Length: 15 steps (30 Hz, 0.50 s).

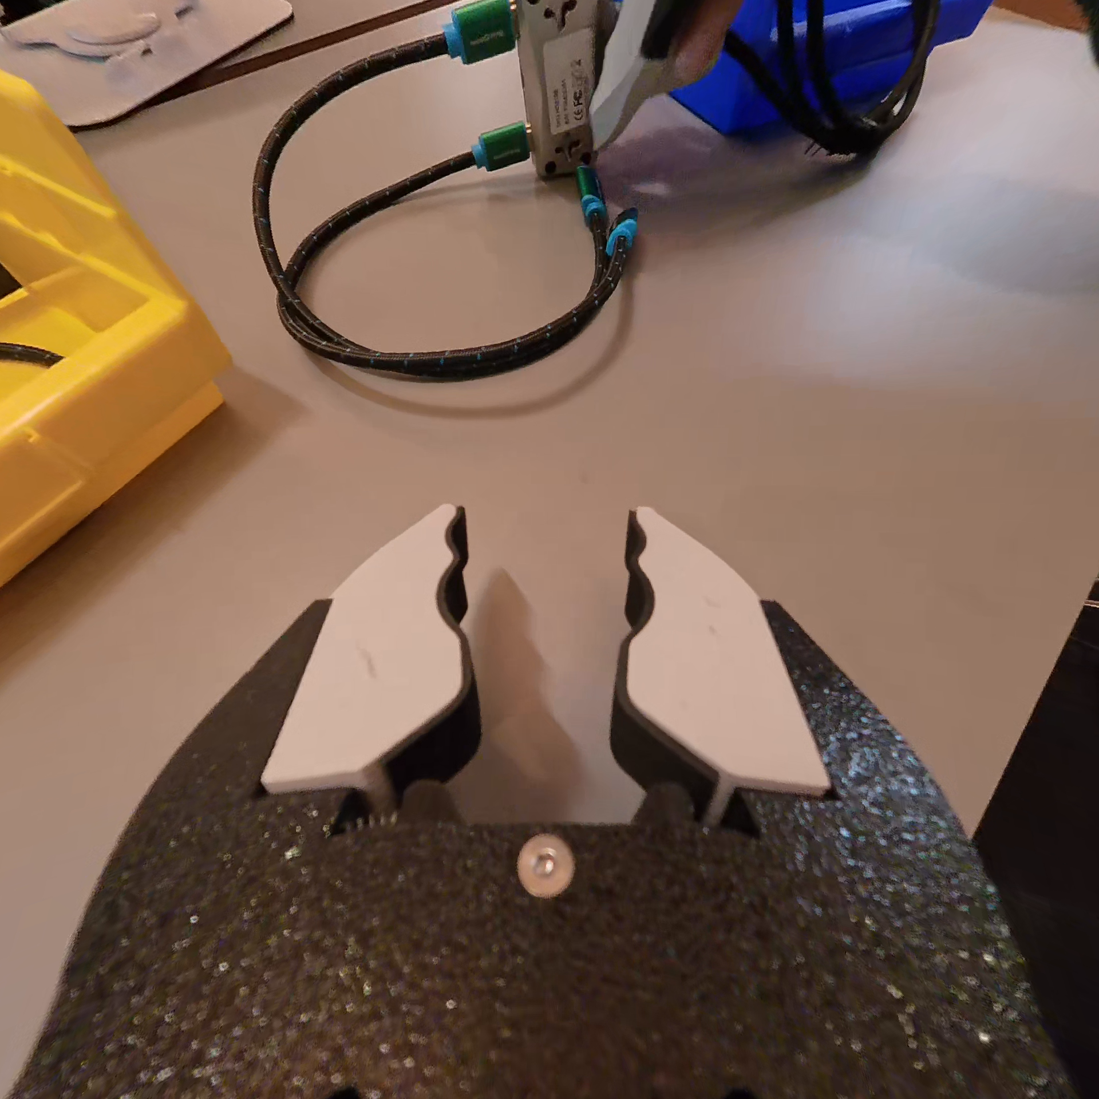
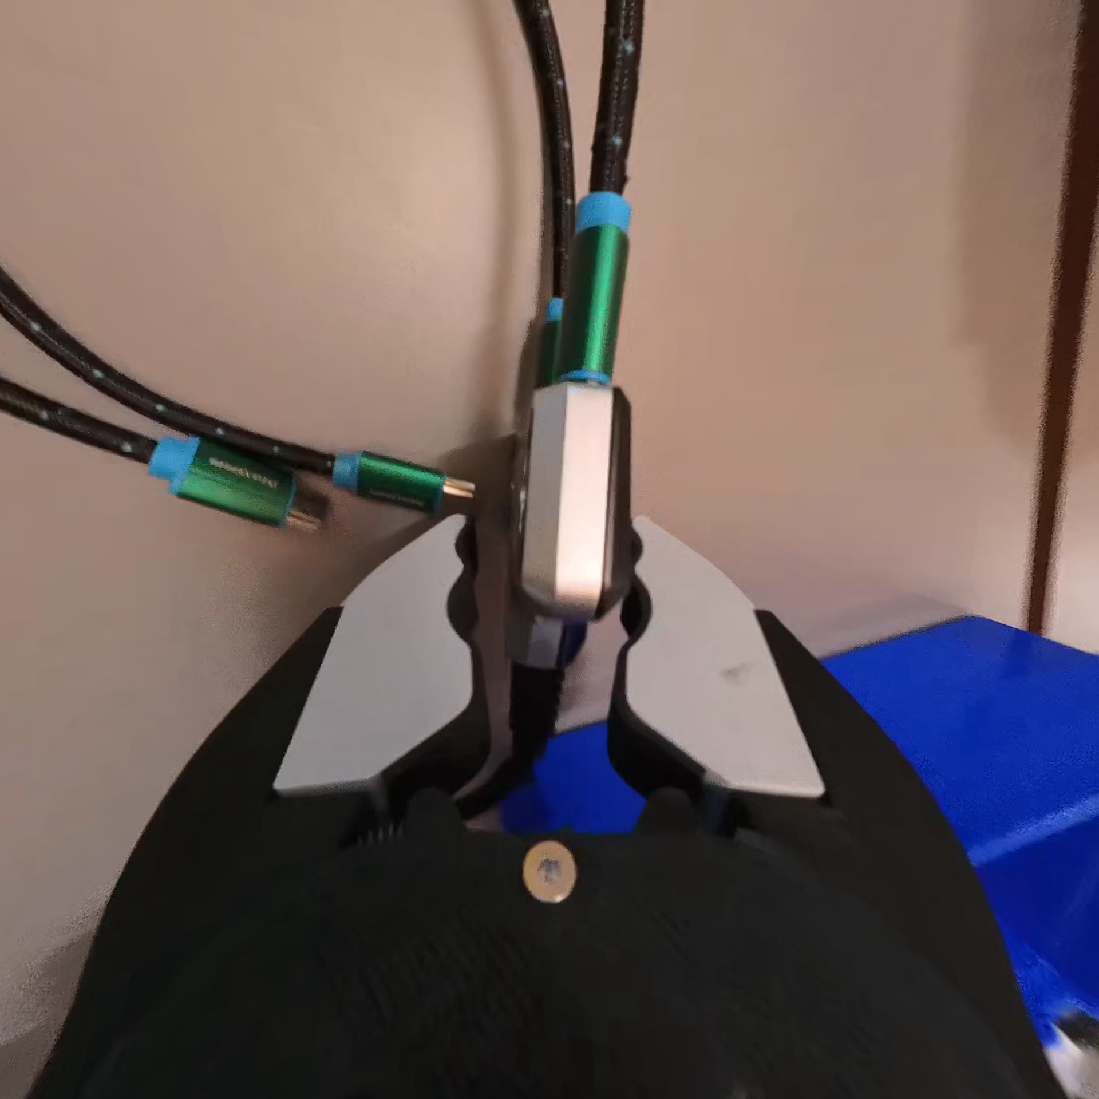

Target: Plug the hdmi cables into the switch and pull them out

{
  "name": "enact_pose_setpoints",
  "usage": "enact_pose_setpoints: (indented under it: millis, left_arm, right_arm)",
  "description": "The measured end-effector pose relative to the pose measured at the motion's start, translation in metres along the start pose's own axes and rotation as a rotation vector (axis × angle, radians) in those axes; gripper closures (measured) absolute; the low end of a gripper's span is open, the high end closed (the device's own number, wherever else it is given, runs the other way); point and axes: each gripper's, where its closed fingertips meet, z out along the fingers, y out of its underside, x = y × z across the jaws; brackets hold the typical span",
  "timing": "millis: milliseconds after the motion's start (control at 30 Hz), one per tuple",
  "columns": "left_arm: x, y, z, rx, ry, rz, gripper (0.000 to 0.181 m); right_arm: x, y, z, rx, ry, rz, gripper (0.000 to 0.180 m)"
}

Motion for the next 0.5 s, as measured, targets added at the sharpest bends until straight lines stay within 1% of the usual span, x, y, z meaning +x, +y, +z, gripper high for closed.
enact_pose_setpoints:
  millis: [33, 67, 167, 233, 300, 367, 500]
  left_arm:
    - [0.000, 0.000, 0.000, 0.003, 0.001, -0.001, 0.131]
    - [0.000, 0.000, 0.000, 0.003, 0.000, 0.001, 0.132]
    - [0.003, 0.000, 0.000, 0.000, 0.002, 0.028, 0.134]
    - [0.005, 0.001, 0.001, -0.011, 0.005, 0.044, 0.135]
    - [0.006, 0.002, 0.002, -0.020, 0.006, 0.049, 0.135]
    - [0.006, 0.002, 0.001, -0.017, 0.012, 0.045, 0.135]
    - [0.005, 0.000, -0.001, 0.006, 0.025, 0.024, 0.135]
  right_arm:
    - [-0.002, -0.002, 0.005, 0.021, -0.026, 0.019, 0.151]
    - [-0.002, -0.005, 0.006, 0.054, -0.026, 0.044, 0.155]
    - [-0.007, -0.009, 0.001, 0.089, -0.015, 0.017, 0.155]
    - [-0.008, -0.019, -0.015, 0.172, 0.017, 0.000, 0.156]
    - [-0.006, -0.029, -0.042, 0.266, 0.039, -0.006, 0.157]
    - [0.005, -0.037, -0.078, 0.372, 0.090, 0.004, 0.157]
    - [0.039, -0.046, -0.169, 0.627, 0.223, 0.069, 0.156]
